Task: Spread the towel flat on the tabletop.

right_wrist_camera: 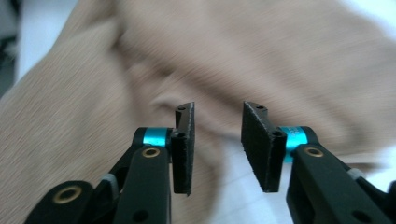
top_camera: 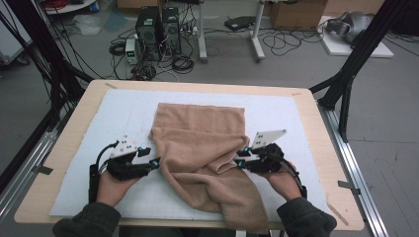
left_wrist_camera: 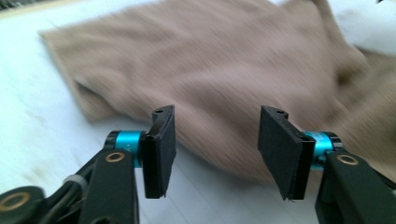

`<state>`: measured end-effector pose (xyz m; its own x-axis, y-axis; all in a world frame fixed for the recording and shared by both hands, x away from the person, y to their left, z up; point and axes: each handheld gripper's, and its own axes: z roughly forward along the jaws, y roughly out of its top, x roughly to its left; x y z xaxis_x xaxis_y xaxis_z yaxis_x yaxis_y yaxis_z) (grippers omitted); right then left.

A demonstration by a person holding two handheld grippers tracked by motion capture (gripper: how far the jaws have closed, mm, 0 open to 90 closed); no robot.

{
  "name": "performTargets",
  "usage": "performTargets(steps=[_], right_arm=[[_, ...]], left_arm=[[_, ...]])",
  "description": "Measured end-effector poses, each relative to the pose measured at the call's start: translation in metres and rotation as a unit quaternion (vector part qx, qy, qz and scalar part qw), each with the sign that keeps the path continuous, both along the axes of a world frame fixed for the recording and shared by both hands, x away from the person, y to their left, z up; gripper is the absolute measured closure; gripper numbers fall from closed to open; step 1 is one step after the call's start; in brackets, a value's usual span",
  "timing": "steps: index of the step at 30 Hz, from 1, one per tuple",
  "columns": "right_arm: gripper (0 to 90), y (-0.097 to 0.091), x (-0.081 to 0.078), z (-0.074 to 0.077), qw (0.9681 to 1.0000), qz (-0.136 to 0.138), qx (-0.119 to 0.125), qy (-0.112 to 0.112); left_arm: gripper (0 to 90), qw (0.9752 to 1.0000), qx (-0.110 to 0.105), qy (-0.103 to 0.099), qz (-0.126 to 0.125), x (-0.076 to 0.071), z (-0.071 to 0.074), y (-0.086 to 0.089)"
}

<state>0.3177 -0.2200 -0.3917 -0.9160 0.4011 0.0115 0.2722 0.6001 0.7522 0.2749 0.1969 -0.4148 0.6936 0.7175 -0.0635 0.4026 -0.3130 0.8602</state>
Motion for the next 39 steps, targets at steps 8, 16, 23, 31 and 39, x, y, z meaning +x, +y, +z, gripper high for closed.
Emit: performTargets(steps=[8,16,23,31,39], right_arm=[[57.4,0.026,-0.023,-0.028,0.9958,0.076,-0.016,0.047],[80.4,0.039,-0.023,-0.041,0.9956,0.078,-0.025,0.045],[83.6,0.023,-0.022,-0.015,0.9988,0.043,0.016,0.016],[83.6,0.014,0.018,0.012,0.9991,-0.021,0.009,-0.035],[83.4,-0.003,0.071,-0.028,0.9941,-0.096,-0.039,0.031]], left_arm=[[48.3,0.9970,0.049,0.039,-0.045,-0.004,-0.026,-0.030],[80.3,0.9955,0.084,0.011,-0.043,-0.003,-0.028,-0.050],[84.2,0.9984,0.052,-0.020,0.006,0.004,0.014,-0.018],[84.4,0.9917,0.084,-0.054,0.081,0.075,0.041,-0.022],[69.6,0.9910,0.095,0.044,0.083,0.129,-0.003,-0.040]])
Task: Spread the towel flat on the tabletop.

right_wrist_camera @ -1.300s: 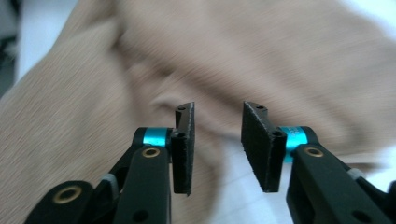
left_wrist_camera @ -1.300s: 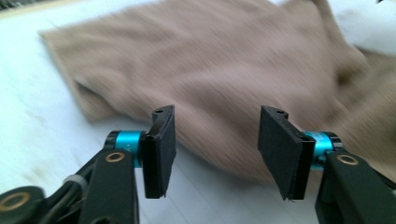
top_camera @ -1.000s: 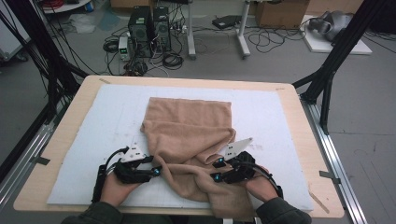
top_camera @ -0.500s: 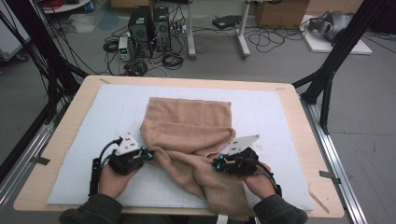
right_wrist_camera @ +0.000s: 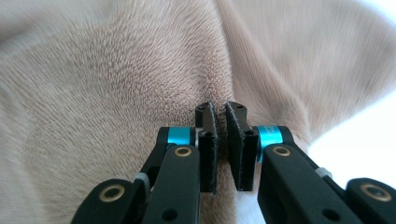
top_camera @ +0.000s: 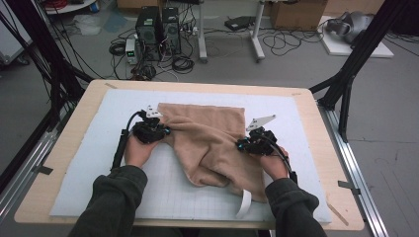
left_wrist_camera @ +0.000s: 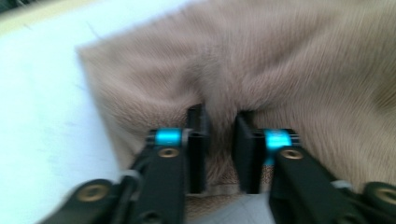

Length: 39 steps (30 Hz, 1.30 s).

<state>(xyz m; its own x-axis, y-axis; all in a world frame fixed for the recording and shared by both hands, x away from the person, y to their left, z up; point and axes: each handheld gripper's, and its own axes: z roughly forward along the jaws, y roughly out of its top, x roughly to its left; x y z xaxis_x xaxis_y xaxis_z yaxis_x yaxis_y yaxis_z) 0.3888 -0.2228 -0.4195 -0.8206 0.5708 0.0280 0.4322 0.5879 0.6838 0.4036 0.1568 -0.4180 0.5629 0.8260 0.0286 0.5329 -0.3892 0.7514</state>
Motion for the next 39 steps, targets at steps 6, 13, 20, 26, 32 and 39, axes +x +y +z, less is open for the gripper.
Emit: performTargets(steps=[6,13,20,26,32,39], right_arm=[[72.3,-0.010,-0.007,0.008,0.9992,-0.008,0.038,-0.012],[66.6,-0.026,-0.047,0.034,0.9966,0.021,0.065,-0.045],[53.4,-0.021,-0.072,0.008,0.9969,0.058,0.053,0.001],[58.0,-0.017,-0.078,-0.017,0.9968,0.068,0.035,0.023],[87.3,-0.015,-0.077,-0.022,0.9966,0.074,0.032,0.019],[89.4,-0.005,-0.085,-0.012,0.9954,0.089,0.035,0.005]], left_arm=[[52.8,0.9996,-0.025,-0.011,-0.005,-0.025,0.013,0.019],[51.5,0.9949,-0.067,-0.022,-0.072,-0.078,0.023,0.005],[36.2,0.9752,-0.129,0.038,-0.176,-0.104,0.011,-0.043],[54.9,0.9800,0.029,0.069,-0.185,-0.101,-0.015,-0.075],[82.9,0.9830,0.004,0.042,-0.179,-0.108,-0.017,-0.061],[83.3,0.9878,-0.025,0.017,-0.153,-0.119,0.009,-0.014]])
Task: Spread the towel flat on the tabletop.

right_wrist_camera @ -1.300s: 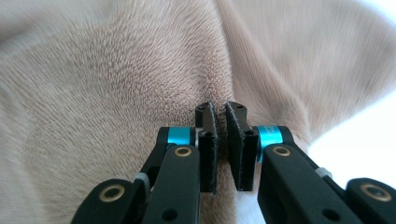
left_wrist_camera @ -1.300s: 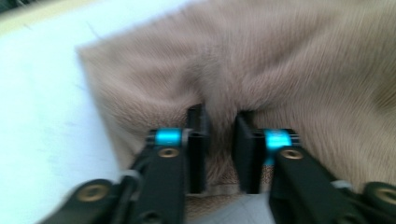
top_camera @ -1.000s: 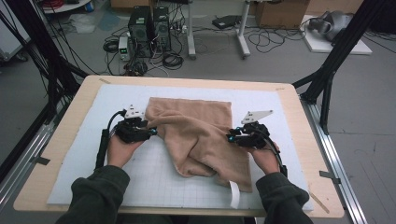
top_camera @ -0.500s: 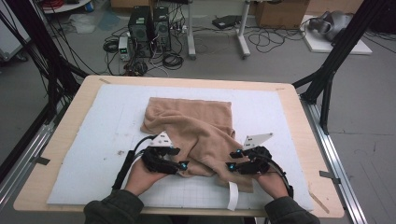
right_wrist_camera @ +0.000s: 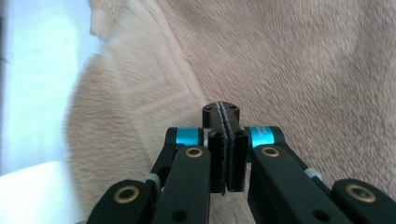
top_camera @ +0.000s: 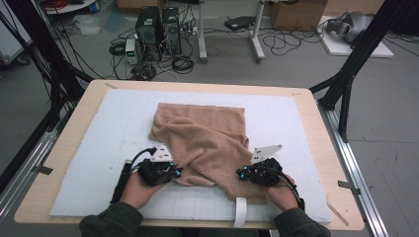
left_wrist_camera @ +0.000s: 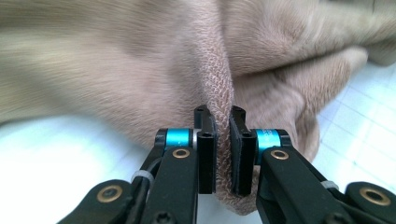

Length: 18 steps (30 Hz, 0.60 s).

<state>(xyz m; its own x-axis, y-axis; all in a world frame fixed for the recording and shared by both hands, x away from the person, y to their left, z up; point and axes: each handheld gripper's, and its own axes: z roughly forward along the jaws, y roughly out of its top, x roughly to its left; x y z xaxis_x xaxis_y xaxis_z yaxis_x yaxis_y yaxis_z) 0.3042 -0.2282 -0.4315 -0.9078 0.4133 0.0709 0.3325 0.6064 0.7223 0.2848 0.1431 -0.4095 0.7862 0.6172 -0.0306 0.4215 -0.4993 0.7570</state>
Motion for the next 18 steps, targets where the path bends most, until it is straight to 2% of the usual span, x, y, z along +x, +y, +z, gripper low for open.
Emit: performTargets(steps=[1,3,5,7,9,11,15,16,18], right_arm=[[87.5,0.002,-0.002,0.002,0.9999,0.013,0.003,0.005],[82.8,0.007,-0.007,0.004,0.9998,0.020,0.003,0.001],[77.2,0.011,-0.010,0.004,0.9995,0.031,0.000,-0.001],[76.3,0.013,-0.010,0.003,0.9995,0.030,-0.003,0.000],[72.1,0.014,-0.009,0.002,0.9996,0.026,-0.001,0.005],[69.4,0.015,-0.009,0.001,0.9996,0.025,0.008,0.011],[63.1,0.019,-0.014,0.002,0.9991,0.040,0.011,0.012],[61.6,0.020,-0.015,0.001,0.9990,0.042,0.007,0.012],[58.1,0.022,-0.015,-0.002,0.9991,0.041,-0.004,0.015]], left_arm=[[83.3,1.0000,-0.001,-0.005,0.008,-0.001,0.005,0.009],[83.4,0.9996,-0.007,-0.009,0.024,0.000,0.012,0.025],[83.3,0.9990,0.004,-0.014,0.041,0.004,0.018,0.039],[83.1,0.9979,0.014,-0.012,0.062,0.012,0.019,0.051],[81.0,0.9972,0.020,-0.005,0.072,0.017,0.016,0.056],[65.3,0.9968,0.008,-0.004,0.080,0.016,0.012,0.060],[49.6,0.9970,-0.021,-0.020,0.072,0.004,0.012,0.065],[49.4,0.9974,-0.027,-0.021,0.064,0.000,0.011,0.065],[49.4,0.9983,-0.023,-0.005,0.053,-0.002,0.005,0.062]])
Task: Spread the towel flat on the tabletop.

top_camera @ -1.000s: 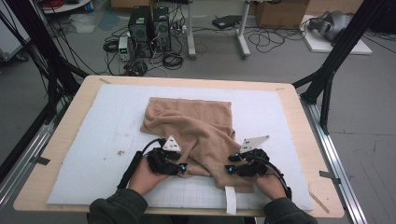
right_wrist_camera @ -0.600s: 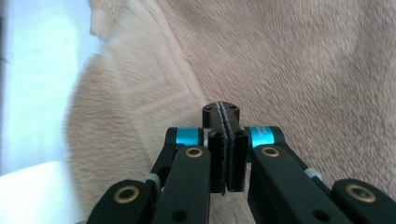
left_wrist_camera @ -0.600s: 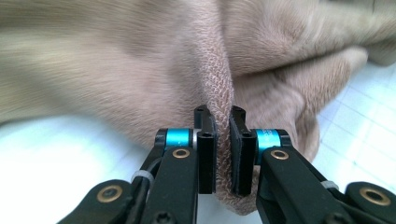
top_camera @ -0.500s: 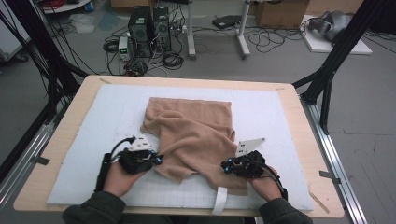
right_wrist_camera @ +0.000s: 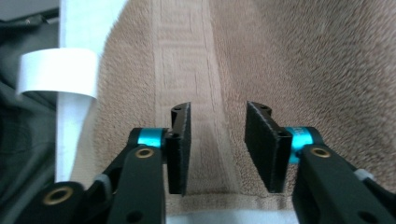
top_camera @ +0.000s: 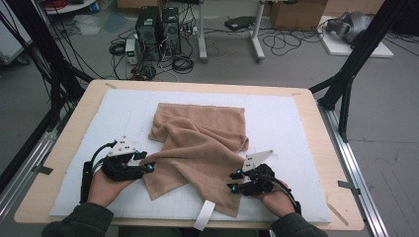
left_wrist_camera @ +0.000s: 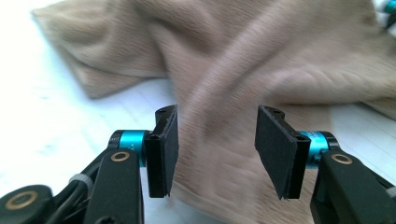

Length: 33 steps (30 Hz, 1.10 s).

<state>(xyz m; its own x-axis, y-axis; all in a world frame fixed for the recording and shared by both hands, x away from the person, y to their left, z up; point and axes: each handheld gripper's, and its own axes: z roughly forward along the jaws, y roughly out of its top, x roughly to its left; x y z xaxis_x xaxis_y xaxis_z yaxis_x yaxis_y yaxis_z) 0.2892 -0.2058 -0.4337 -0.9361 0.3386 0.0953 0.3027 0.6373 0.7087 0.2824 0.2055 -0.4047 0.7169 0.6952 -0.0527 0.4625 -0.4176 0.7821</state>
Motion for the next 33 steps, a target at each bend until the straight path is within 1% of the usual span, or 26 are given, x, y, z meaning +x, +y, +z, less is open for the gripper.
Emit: performTargets(steps=[1,2,3,4,5,6,7,9,10,11,13,15,17,19,20,22,24,27,28,29,30,31,32,33], right_arm=[[57.8,0.001,0.001,-0.002,1.0000,-0.002,-0.007,0.000],[57.5,0.003,0.001,-0.004,0.9998,-0.002,-0.018,0.000],[57.8,0.005,0.002,-0.006,0.9998,-0.001,-0.022,-0.003],[60.1,0.005,0.002,-0.006,0.9998,-0.003,-0.020,-0.004],[64.2,0.004,0.002,-0.006,0.9997,-0.006,-0.023,-0.007],[66.6,0.004,0.002,-0.006,0.9997,-0.007,-0.023,-0.008],[69.7,0.003,0.003,-0.007,0.9998,-0.008,-0.020,-0.005],[75.1,0.003,0.005,-0.007,0.9999,-0.006,-0.014,0.001],[79.2,0.002,0.006,-0.008,0.9999,-0.003,-0.011,0.002],[82.8,0.001,0.008,-0.008,0.9999,0.000,-0.004,0.012],[84.5,-0.001,0.011,-0.009,0.9997,0.002,0.004,0.024],[85.6,0.000,0.010,-0.008,0.9998,0.004,-0.002,0.018],[85.9,-0.001,0.009,-0.005,0.9998,0.008,-0.004,0.020],[85.9,-0.006,0.007,-0.001,0.9997,0.012,0.008,0.020],[85.9,-0.008,0.006,0.002,0.9996,0.015,0.014,0.018],[85.9,-0.010,0.001,0.010,0.9995,0.018,0.021,0.014],[85.9,-0.012,-0.005,0.019,0.9995,0.025,0.020,0.002],[85.9,-0.016,-0.013,0.033,0.9991,0.028,0.027,-0.017],[85.8,-0.018,-0.016,0.039,0.9988,0.029,0.032,-0.022],[85.8,-0.021,-0.020,0.047,0.9982,0.030,0.042,-0.028],[85.8,-0.022,-0.021,0.051,0.9978,0.032,0.049,-0.033],[85.8,-0.025,-0.024,0.057,0.9974,0.030,0.054,-0.038],[85.8,-0.026,-0.024,0.059,0.9973,0.028,0.053,-0.044],[85.7,-0.028,-0.022,0.059,0.9971,0.025,0.058,-0.043]], left_arm=[[49.6,0.9999,0.013,0.007,-0.003,0.000,-0.005,-0.003],[50.8,0.9994,0.032,0.012,-0.006,0.001,-0.009,-0.006],[52.6,0.9992,0.034,0.018,-0.008,0.002,-0.015,-0.008],[54.2,0.9987,0.044,0.025,-0.010,0.005,-0.022,-0.011],[56.6,0.9979,0.058,0.027,-0.011,0.006,-0.028,-0.014],[58.4,0.9974,0.067,0.020,-0.014,0.006,-0.034,-0.016],[59.2,0.9983,0.056,0.010,-0.012,0.005,-0.035,-0.016],[62.1,0.9986,0.050,0.002,-0.015,0.003,-0.037,-0.015],[66.9,0.9988,0.043,0.004,-0.021,0.002,-0.038,-0.015],[72.0,0.9988,0.042,0.005,-0.026,0.001,-0.038,-0.015],[83.5,0.9984,0.046,0.007,-0.034,0.000,-0.036,-0.017],[85.0,0.9982,0.047,0.010,-0.035,0.000,-0.035,-0.017],[85.3,0.9977,0.056,0.001,-0.038,-0.003,-0.032,-0.015],[85.4,0.9974,0.057,-0.004,-0.045,-0.010,-0.027,-0.012],[85.5,0.9968,0.062,-0.010,-0.049,-0.015,-0.023,-0.009],[85.6,0.9970,0.055,-0.014,-0.052,-0.022,-0.017,-0.006],[85.7,0.9966,0.055,-0.023,-0.056,-0.032,-0.008,-0.002],[85.8,0.9959,0.048,-0.035,-0.069,-0.046,0.008,0.003],[85.8,0.9958,0.040,-0.035,-0.074,-0.051,0.015,0.006],[85.8,0.9957,0.032,-0.034,-0.080,-0.053,0.020,0.009],[85.8,0.9954,0.017,-0.027,-0.091,-0.054,0.025,0.014],[85.8,0.9954,0.013,-0.023,-0.092,-0.053,0.027,0.017],[85.7,0.9958,0.009,-0.017,-0.090,-0.050,0.027,0.021],[85.7,0.9962,0.004,-0.010,-0.086,-0.046,0.025,0.023]])
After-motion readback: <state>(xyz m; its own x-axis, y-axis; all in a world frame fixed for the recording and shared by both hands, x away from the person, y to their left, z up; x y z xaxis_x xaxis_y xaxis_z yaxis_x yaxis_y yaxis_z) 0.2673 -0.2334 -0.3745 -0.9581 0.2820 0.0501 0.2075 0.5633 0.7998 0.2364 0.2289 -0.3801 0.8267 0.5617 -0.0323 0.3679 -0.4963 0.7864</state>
